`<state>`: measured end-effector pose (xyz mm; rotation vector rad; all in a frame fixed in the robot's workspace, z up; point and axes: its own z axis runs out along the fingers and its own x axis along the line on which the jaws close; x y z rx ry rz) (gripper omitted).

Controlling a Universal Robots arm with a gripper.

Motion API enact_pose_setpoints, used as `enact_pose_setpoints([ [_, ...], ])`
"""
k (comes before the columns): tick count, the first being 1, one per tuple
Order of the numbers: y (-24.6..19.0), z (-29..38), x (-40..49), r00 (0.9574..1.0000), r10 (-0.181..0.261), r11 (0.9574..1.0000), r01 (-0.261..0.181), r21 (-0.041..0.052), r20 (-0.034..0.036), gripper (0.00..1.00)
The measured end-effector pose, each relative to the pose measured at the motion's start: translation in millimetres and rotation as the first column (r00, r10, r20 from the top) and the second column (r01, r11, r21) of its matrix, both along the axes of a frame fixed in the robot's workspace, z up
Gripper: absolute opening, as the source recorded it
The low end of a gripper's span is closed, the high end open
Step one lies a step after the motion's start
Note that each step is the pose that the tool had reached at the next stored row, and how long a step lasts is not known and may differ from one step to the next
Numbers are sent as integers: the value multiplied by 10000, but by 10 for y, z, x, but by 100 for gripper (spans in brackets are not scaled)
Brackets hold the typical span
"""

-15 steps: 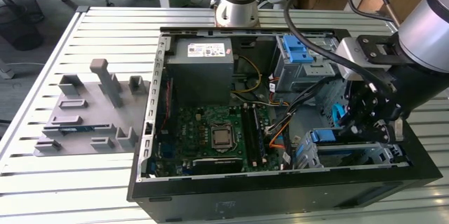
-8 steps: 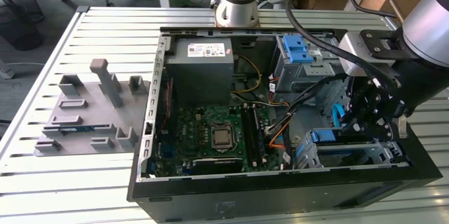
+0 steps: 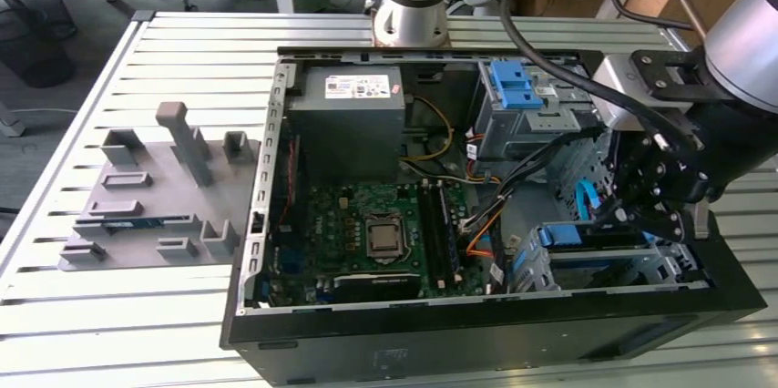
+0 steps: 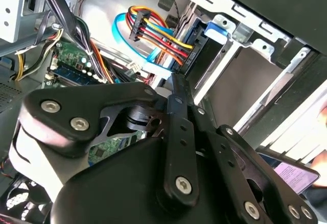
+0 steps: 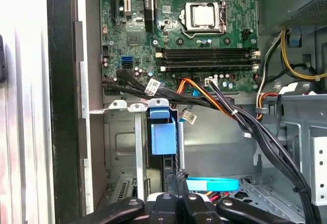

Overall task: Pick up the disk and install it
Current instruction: 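Insert the second disk wire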

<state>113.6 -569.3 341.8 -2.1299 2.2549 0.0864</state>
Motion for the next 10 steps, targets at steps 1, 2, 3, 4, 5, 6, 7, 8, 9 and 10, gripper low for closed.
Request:
enact_pose_setpoints([
  [1,0,-1,11,10000,-2,10000,2,-3,0,11],
  [2,0,-1,19,10000,-4,10000,4,-5,0,11],
  [3,0,-2,28,10000,-7,10000,7,-6,0,11],
  [4,1,-3,37,10000,-9,10000,9,-6,0,11],
  [5,1,-5,44,10000,-12,10000,12,-6,0,11],
  [6,1,-9,51,10000,-14,10000,14,-5,0,11],
  [7,1,-16,56,10000,-13,10000,13,-5,0,11],
  [8,1,-26,58,10000,-14,10000,14,-6,0,11],
  [9,1,-35,60,10000,-15,10000,15,-5,0,11],
  [10,1,-43,62,10000,-15,10000,15,-6,0,11],
])
